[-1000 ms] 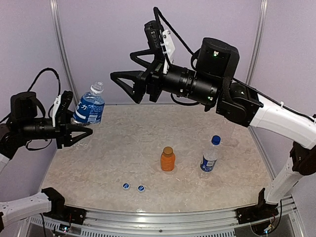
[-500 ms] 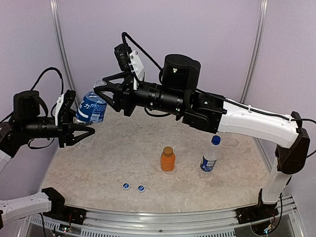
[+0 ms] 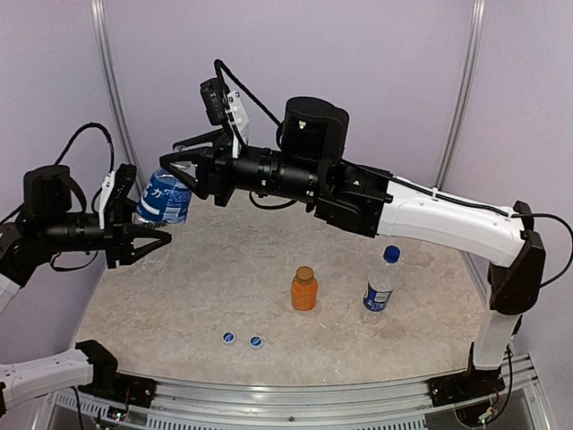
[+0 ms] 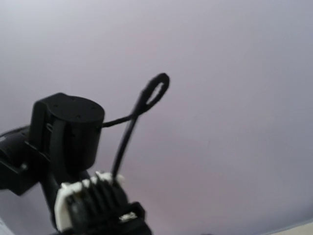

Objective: Unscrew the bottle caps

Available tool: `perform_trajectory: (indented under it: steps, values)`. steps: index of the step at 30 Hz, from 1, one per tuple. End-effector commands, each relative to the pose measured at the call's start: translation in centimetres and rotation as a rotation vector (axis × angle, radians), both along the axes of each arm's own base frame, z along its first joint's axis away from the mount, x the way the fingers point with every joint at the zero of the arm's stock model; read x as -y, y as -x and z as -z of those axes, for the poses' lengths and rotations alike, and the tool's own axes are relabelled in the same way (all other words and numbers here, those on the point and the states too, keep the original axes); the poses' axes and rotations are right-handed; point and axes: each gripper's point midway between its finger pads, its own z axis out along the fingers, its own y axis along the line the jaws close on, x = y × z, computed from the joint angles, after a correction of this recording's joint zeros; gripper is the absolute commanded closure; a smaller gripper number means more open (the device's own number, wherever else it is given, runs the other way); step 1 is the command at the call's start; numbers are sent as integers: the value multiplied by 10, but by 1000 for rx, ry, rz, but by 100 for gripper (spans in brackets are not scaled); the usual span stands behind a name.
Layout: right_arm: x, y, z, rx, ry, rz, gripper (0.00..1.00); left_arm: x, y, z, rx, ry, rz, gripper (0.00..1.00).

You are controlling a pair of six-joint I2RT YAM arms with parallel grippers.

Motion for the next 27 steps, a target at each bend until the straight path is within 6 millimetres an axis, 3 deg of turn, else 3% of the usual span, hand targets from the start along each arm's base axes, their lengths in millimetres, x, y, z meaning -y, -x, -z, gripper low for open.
perform_trajectory:
  steps: [1,3,6,7,9,10,12,16,17,21,23,27]
  values:
    - [-7,-2,7,-34,24,-25,81,3,4,-3,33,10,27,58]
    - [-8,-1,9,-39,31,-31,100,3,4,-2,29,8,26,58]
    - [-6,-1,12,-36,50,-31,100,2,3,1,26,6,18,56]
    - [-5,-2,13,-34,58,-23,100,2,2,2,24,6,13,48]
    - [0,-4,10,-19,73,8,100,0,-1,5,19,6,-10,9]
    - [5,-7,7,-6,82,37,100,-1,-3,7,15,5,-25,2]
    - [20,-21,1,22,115,138,100,-5,-8,11,5,10,-58,1]
    - [81,-75,-12,97,207,437,100,-16,-13,19,-28,44,-127,1]
    - [106,-91,-19,111,215,526,100,-19,-15,22,-45,56,-148,1]
    - [197,-163,-8,99,257,801,100,-34,-18,35,-116,119,-227,1]
    - [235,-193,9,77,276,890,100,-43,-20,43,-147,153,-274,1]
    - [291,-235,49,66,324,1006,100,-66,-34,67,-274,240,-440,1]
